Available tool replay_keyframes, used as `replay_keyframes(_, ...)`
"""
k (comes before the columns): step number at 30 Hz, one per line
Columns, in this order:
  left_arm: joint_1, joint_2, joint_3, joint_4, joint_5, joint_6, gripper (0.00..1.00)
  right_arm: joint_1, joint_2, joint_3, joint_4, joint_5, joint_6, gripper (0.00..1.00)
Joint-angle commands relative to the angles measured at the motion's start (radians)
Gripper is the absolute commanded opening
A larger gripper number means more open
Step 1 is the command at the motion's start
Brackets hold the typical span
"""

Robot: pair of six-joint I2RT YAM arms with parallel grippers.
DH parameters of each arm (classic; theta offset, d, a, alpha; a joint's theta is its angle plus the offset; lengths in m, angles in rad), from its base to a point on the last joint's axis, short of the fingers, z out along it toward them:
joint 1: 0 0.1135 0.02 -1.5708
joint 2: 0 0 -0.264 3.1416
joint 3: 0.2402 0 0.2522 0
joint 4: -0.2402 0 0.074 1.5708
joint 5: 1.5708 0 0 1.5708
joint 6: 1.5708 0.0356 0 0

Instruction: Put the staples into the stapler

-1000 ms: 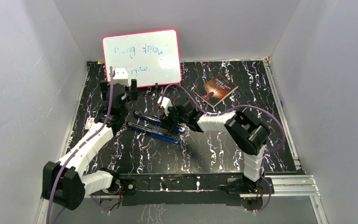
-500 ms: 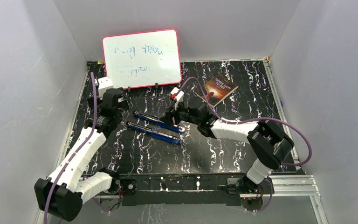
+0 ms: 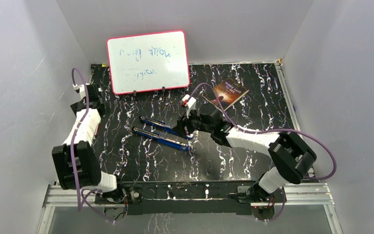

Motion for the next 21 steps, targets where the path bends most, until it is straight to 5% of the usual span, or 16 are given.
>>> replay_keyframes(1, 0.095, 0.076, 0.043, 0.097, 0.152, 0.081, 0.93, 0.0, -0.098, -0.02, -0.047, -0.012, -0.002, 0.7)
replay_keyframes(21, 0.276, 0.362, 0.138, 0.14, 0.417, 0.198, 0.98, 0.0, -0.184, -0.111, -0.15, -0.046, 0.013, 0.72)
